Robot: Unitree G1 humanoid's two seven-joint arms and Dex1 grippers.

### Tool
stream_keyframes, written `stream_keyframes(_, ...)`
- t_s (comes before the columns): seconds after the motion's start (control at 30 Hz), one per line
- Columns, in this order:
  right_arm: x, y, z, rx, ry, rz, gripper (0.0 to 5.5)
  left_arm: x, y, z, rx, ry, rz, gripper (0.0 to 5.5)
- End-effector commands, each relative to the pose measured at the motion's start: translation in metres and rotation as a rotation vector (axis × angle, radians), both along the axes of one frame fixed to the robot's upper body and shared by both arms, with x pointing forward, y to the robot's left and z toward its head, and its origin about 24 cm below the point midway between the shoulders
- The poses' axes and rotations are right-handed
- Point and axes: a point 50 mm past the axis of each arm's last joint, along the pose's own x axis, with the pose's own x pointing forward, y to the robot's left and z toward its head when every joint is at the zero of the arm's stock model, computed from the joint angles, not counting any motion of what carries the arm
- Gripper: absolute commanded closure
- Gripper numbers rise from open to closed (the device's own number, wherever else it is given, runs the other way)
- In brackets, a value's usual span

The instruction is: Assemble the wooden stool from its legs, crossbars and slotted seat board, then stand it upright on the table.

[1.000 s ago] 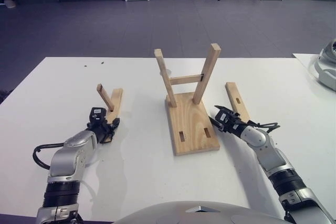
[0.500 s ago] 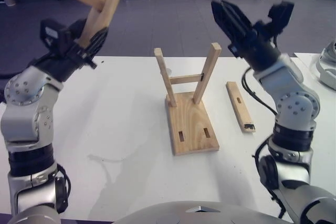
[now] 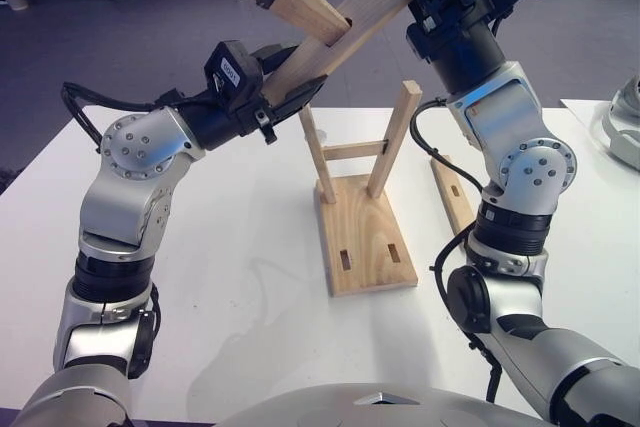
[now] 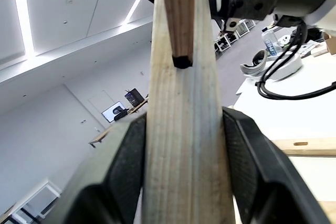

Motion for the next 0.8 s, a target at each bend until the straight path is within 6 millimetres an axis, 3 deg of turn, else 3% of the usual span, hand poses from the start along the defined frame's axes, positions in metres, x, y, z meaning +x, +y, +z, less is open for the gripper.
stream_keyframes(0.03, 0.002, -0.004, -0.005, -0.023, 0.032, -0.031, 3.67, -0.005, -0.008, -0.001, 0.003, -0.009, -0.036, 3.47)
stream_keyframes(0.2, -0.006, -0.024, -0.036, -0.065, 0.121, -0.132, 4.47, -0.019, -0.028, -0.029, -0.011, 0.116, -0.107, 3.47)
stream_keyframes(0.3, -0.034, -0.062, -0.082, -0.118, 0.279, -0.272, 4.47, -0.037, -0.037, -0.063, -0.050, 0.255, -0.105, 2.80)
stream_keyframes(0.37, -0.054, -0.082, -0.101, -0.159, 0.367, -0.343, 4.47, -0.046, -0.037, -0.080, -0.106, 0.329, -0.050, 2.57)
stream_keyframes(0.47, -0.071, -0.102, -0.113, -0.233, 0.462, -0.394, 4.47, -0.059, -0.015, -0.103, -0.183, 0.419, 0.130, 1.87)
stream_keyframes(0.57, -0.069, -0.116, -0.121, -0.284, 0.528, -0.454, 4.47, -0.065, 0.006, -0.122, -0.208, 0.472, 0.281, 1.34)
stream_keyframes(0.8, -0.072, -0.128, -0.156, -0.429, 0.626, -0.568, 4.47, -0.061, 0.014, -0.129, -0.241, 0.469, 0.380, 0.10)
